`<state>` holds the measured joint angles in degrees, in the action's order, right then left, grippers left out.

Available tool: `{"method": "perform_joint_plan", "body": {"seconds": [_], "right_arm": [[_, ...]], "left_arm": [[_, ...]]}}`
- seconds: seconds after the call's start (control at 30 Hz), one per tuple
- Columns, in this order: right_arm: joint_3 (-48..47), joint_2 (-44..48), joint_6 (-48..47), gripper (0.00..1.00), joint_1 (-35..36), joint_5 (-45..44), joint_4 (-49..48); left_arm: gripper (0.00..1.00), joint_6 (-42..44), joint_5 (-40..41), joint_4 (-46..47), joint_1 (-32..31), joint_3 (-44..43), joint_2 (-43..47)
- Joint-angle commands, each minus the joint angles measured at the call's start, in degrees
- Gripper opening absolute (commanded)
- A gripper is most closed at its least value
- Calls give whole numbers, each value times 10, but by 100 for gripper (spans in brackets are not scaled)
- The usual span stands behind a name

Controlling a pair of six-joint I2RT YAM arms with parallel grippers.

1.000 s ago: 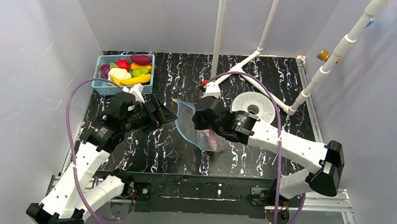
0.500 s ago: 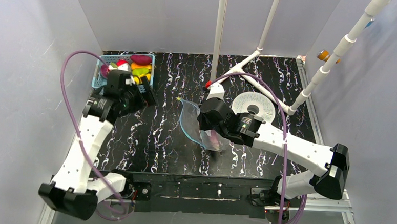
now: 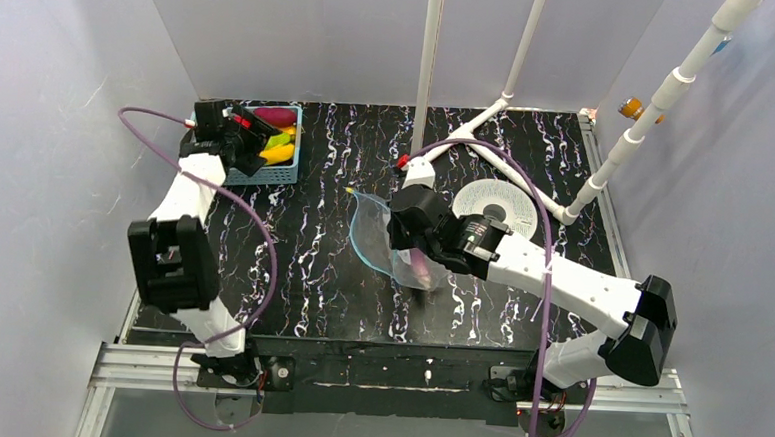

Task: Place the food in the zip-top bag and seal the zipper
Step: Pick up the fake vegetable from the bin.

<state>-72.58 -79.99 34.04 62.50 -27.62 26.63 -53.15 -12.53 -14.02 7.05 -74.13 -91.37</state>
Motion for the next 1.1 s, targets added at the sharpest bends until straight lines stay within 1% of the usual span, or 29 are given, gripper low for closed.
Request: {"method": "perform_joint_plan", "body": {"seconds": [0.0, 0.07, 0.17, 0.3, 0.4, 0.53, 0.67, 0.77, 0.87, 0.9, 1.0, 1.07], "right_arm": [[-20, -11, -23, 1, -27, 20, -24], [-18, -13, -24, 1, -42, 36, -23], [-10, -11, -25, 1, -58, 56, -30], [-7, -9, -27, 1, -67, 59, -31], [-8, -10, -26, 1, -73, 62, -32], [-12, -17, -24, 1, -81, 73, -32], [-20, -31, -26, 1, -86, 75, -28], [-29, -40, -27, 1, -89, 78, -23], [-36, -47, -26, 1, -90, 81, -17], [-37, -49, -26, 1, -91, 82, -17], [-42, -53, -27, 1, -91, 84, -13], [-48, -56, -26, 1, -92, 83, -10]], "left_arm": [[74, -69, 24, 100, 11, -74, -82], [70, -86, 51, 104, 10, -109, -129], [65, -96, 61, 135, 10, -155, -191], [63, -97, 66, 137, 10, -214, -253], [63, -90, 80, 137, 9, -235, -279], [63, -83, 116, 137, 8, -237, -300], [62, -97, 117, 176, 6, -244, -331], [59, -96, 117, 175, 2, -270, -361], [58, -96, 117, 185, 2, -290, -383], [56, -96, 117, 186, 2, -296, -389], [41, -96, 111, 185, 2, -308, -392], [33, -79, 111, 181, 2, -311, -377]]}}
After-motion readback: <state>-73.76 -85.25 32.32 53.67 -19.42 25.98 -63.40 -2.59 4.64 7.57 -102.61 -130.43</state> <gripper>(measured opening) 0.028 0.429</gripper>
